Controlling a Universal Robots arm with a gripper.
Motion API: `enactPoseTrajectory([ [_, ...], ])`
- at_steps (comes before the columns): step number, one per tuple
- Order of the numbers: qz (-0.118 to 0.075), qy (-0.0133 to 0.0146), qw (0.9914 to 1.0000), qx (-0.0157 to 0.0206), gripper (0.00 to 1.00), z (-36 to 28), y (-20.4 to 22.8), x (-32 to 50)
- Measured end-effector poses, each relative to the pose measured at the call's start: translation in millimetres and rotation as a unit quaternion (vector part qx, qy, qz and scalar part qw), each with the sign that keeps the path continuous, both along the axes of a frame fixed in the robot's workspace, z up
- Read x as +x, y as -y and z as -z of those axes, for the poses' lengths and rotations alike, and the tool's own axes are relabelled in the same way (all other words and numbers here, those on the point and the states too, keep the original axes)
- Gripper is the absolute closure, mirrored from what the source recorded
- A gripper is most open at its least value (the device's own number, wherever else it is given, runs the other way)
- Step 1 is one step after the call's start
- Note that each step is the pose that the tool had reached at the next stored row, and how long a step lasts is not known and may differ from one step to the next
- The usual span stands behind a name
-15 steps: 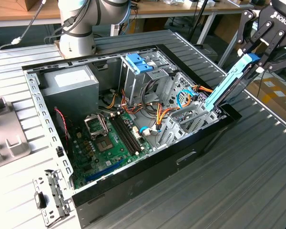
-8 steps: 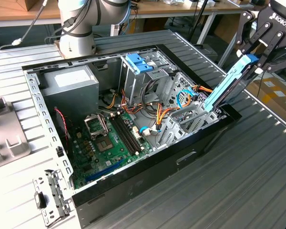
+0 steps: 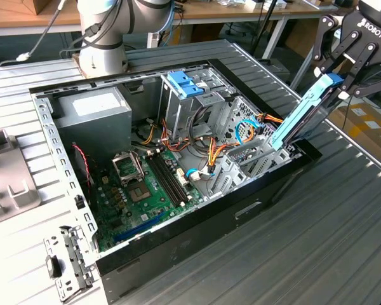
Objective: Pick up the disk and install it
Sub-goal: 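Insert the disk into the insertion slot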
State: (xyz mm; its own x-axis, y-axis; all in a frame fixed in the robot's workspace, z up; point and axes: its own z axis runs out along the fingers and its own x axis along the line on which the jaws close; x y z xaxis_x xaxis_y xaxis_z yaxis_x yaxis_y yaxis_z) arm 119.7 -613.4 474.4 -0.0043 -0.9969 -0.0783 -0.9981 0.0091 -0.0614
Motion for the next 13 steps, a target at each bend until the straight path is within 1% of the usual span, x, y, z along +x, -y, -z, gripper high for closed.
enactPoseTrajectory([
  [9, 0.0, 0.0, 1.0, 0.0, 0.63, 1.6, 0.0, -2.1],
  [12, 0.0, 0.0, 1.0, 0.0, 0.63, 2.4, -0.1, -3.9],
  [13, 0.0, 0.0, 1.0, 0.0, 0.63, 2.6, -0.2, -5.8],
])
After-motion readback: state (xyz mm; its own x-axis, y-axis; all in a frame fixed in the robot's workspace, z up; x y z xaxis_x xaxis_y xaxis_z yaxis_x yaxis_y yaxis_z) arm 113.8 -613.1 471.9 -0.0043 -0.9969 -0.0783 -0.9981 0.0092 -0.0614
